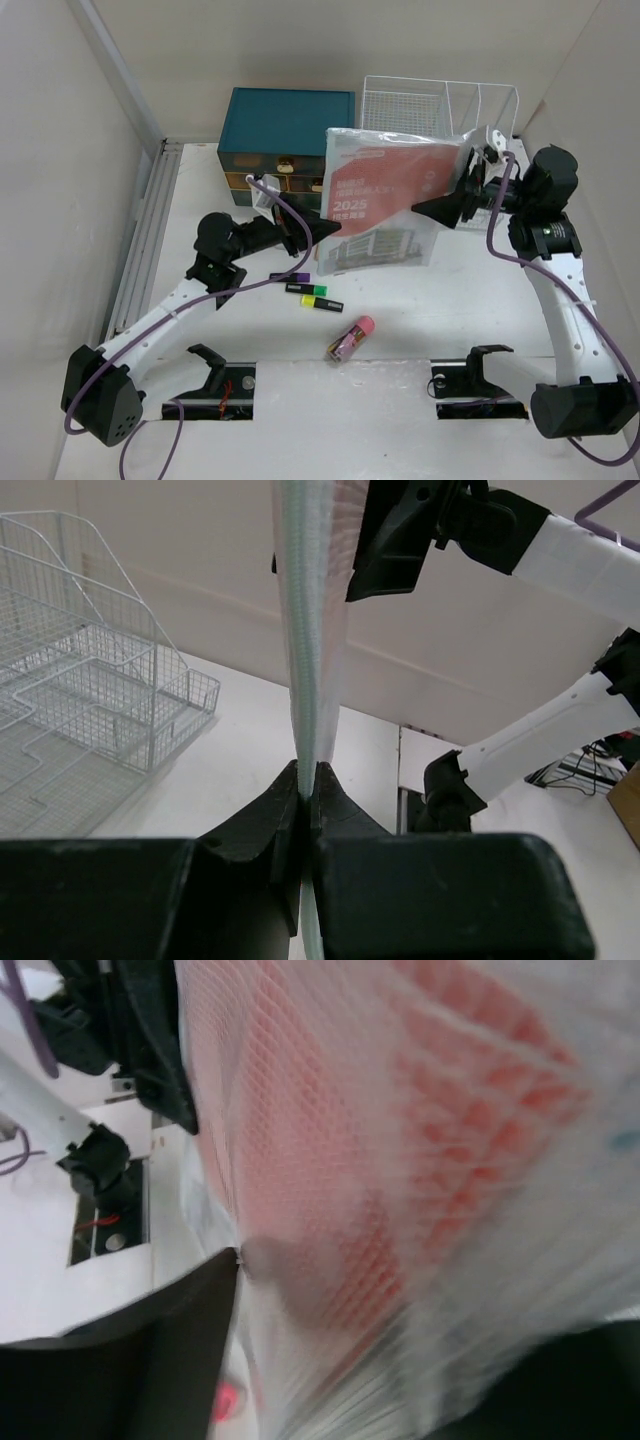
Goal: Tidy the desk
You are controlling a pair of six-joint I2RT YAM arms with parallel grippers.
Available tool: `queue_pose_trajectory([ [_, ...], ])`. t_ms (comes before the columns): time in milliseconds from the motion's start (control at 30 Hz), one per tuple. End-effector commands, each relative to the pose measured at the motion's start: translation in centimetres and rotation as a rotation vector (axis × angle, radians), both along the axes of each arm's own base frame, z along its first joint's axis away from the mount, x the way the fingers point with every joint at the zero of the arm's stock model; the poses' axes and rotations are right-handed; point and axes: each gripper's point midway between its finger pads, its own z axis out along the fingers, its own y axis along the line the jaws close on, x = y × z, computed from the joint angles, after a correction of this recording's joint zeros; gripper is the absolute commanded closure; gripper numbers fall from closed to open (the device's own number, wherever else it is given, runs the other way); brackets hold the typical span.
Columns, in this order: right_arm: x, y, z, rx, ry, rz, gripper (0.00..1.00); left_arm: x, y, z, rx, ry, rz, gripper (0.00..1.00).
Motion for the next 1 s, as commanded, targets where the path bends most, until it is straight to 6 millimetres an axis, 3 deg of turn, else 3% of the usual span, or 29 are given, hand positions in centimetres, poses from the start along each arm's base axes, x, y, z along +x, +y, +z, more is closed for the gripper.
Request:
queue_pose_trajectory([
  [0, -2.8, 0.4, 2.2, -0.006, -0.113, 0.16, 0.44, -0.7, 0.5, 5.3, -0.096, -0.148, 0.005, 1.0],
  [33, -3.0, 0.5, 2.1, -0.007, -0.113, 0.173, 0.5, -0.5, 0.5, 5.4, -0.094, -0.149, 0.016, 1.0],
  [67, -3.0, 0.5, 2.1, -0.009, -0.122, 0.173, 0.63, -0.2, 0.3, 4.9, -0.081, -0.129, 0.016, 1.0],
  [133, -3.4, 0.5, 2.3, -0.01, -0.133, 0.182, 0.76, 0.4, 0.2, 4.9, -0.081, -0.113, 0.036, 1.0],
  [167, -3.4, 0.5, 2.3, -0.01, -0.133, 0.182, 0.92, 0.5, 0.2, 5.1, -0.077, -0.118, 0.039, 1.0],
  [200, -3.4, 0.5, 2.7, -0.01, -0.142, 0.173, 1.0, 0.7, 0.1, 4.7, -0.071, -0.109, 0.039, 1.0],
  [333, -3.0, 0.2, 4.2, -0.004, -0.19, 0.09, 1.0, 1.9, -0.1, 4.4, -0.059, -0.064, 0.077, 0.99],
  [367, -2.1, 0.0, 4.3, 0.002, -0.19, 0.037, 1.0, 2.3, 0.0, 4.5, -0.061, -0.052, 0.097, 0.7],
  [400, -2.1, -0.2, 5.2, 0.006, -0.214, 0.006, 1.0, 2.6, 0.0, 4.3, -0.057, -0.038, 0.11, 0.52],
  [533, 0.1, -1.8, 8.6, 0.043, -0.288, -0.222, 1.0, 3.9, 1.0, 4.8, -0.066, 0.0, 0.216, 0.0],
  [567, 0.6, -2.3, 9.1, 0.05, -0.304, -0.28, 1.0, 4.1, 1.4, 4.9, -0.069, 0.0, 0.244, 0.0],
  [667, 4.2, -6.4, 11.6, 0.095, -0.336, -0.608, 1.0, 5.2, 3.3, 5.7, -0.099, 0.027, 0.381, 0.0],
  [700, 3.9, -6.5, 12.2, 0.1, -0.349, -0.609, 1.0, 5.3, 3.7, 5.9, -0.105, 0.033, 0.406, 0.0],
  [733, 6.0, -8.7, 12.3, 0.11, -0.337, -0.76, 1.0, 5.5, 4.1, 5.5, -0.095, 0.056, 0.433, 0.0],
  [767, 6.5, -9.7, 13.1, 0.128, -0.35, -0.827, 1.0, 5.3, 4.7, 5.9, -0.105, 0.058, 0.456, 0.0],
  [833, 8.4, -13.1, 13.6, 0.149, -0.365, -1.026, 1.0, 5.6, 5.5, 5.7, -0.095, 0.088, 0.502, 0.0],
  [967, 10.0, -17.1, 13.9, 0.202, -0.382, -1.255, 1.0, 4.8, 6.2, 5.6, -0.085, 0.101, 0.513, 0.0],
])
